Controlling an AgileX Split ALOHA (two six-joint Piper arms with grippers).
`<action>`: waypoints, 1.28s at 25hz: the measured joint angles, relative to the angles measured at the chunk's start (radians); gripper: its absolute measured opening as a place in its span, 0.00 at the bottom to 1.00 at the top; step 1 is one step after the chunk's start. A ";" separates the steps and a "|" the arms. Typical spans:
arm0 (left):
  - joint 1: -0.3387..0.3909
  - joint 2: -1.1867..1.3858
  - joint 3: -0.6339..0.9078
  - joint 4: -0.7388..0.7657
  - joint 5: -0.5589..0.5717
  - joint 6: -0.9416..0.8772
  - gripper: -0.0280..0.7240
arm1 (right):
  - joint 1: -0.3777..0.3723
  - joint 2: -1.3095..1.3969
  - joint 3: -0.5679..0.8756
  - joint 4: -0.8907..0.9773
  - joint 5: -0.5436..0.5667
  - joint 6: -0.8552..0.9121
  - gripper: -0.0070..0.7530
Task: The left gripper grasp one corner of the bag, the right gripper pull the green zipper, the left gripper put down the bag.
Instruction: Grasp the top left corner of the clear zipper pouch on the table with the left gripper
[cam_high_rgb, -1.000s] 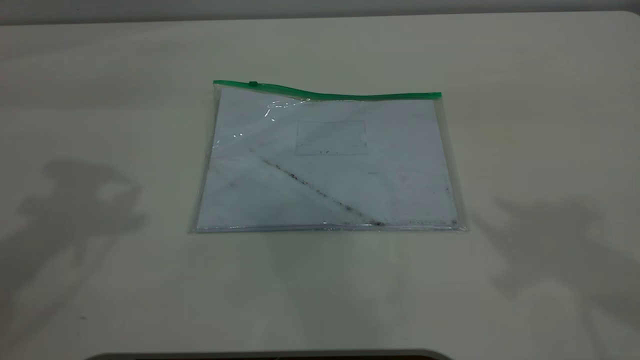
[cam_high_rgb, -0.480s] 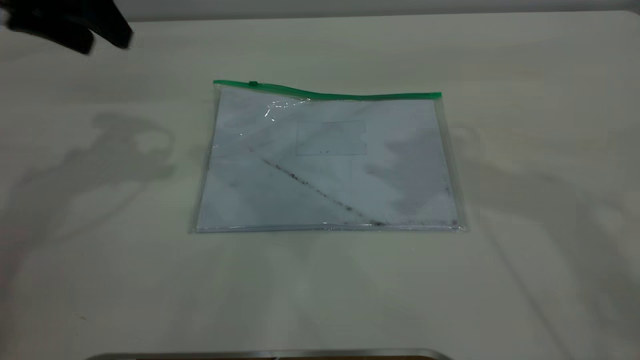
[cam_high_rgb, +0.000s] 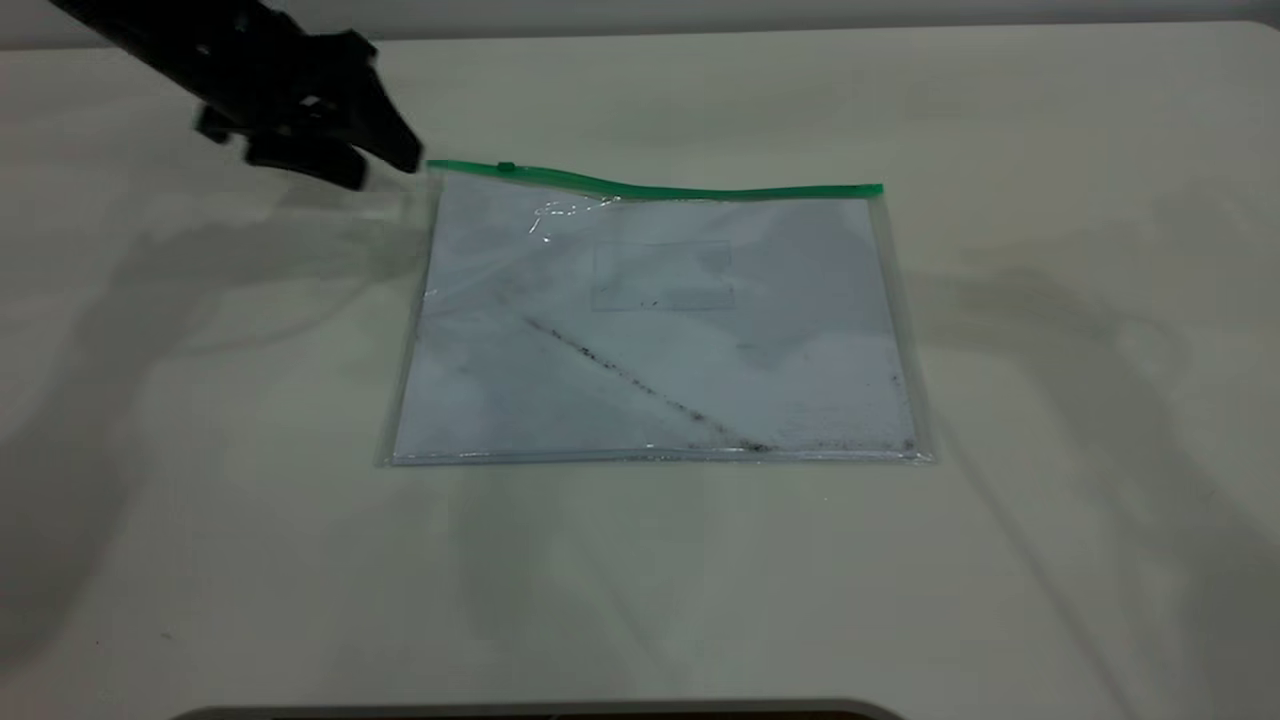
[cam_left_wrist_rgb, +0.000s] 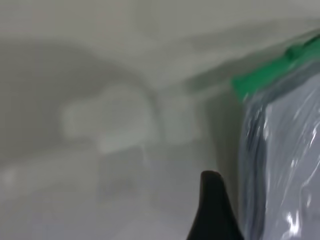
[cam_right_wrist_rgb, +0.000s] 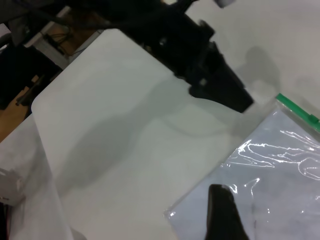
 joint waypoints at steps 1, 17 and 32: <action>0.000 0.024 -0.023 -0.024 0.004 0.017 0.82 | 0.000 0.001 0.000 -0.003 0.000 0.000 0.67; -0.085 0.146 -0.095 -0.103 0.007 0.122 0.77 | 0.000 0.001 -0.003 -0.004 -0.012 0.002 0.67; -0.099 0.038 -0.096 0.062 -0.026 0.558 0.11 | 0.000 0.032 -0.023 -0.078 -0.126 -0.106 0.64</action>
